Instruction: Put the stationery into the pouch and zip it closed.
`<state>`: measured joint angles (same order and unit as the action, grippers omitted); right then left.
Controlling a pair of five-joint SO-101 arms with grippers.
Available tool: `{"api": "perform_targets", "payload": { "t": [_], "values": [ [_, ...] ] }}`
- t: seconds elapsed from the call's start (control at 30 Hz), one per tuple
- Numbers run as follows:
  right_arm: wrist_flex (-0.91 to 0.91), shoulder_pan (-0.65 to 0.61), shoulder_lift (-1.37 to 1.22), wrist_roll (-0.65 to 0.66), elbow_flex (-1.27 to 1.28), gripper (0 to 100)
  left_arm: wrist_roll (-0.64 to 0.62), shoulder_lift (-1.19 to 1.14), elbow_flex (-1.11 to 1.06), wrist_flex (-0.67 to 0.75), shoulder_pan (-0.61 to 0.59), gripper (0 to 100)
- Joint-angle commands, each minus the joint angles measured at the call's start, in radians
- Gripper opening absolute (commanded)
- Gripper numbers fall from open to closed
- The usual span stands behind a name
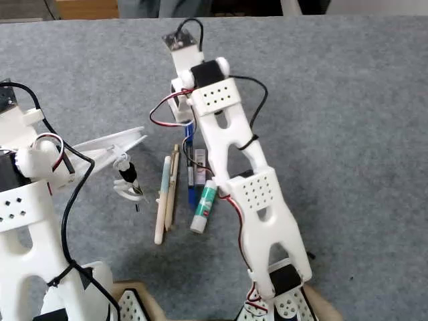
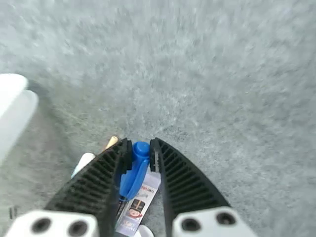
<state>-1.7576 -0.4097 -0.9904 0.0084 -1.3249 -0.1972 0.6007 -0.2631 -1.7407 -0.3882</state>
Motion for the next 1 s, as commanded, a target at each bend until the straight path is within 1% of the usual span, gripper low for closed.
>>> {"api": "perform_targets", "payload": {
  "t": [0.0,0.97],
  "values": [
    [-0.009,0.014,0.143,-0.012,-0.035,1.1,-0.003,-0.031,0.005,0.0,-0.008,3],
    [-0.002,-0.003,0.98,-0.009,-0.041,1.1,-0.002,-0.032,-0.004,-0.002,-0.002,3]
  ]
}}
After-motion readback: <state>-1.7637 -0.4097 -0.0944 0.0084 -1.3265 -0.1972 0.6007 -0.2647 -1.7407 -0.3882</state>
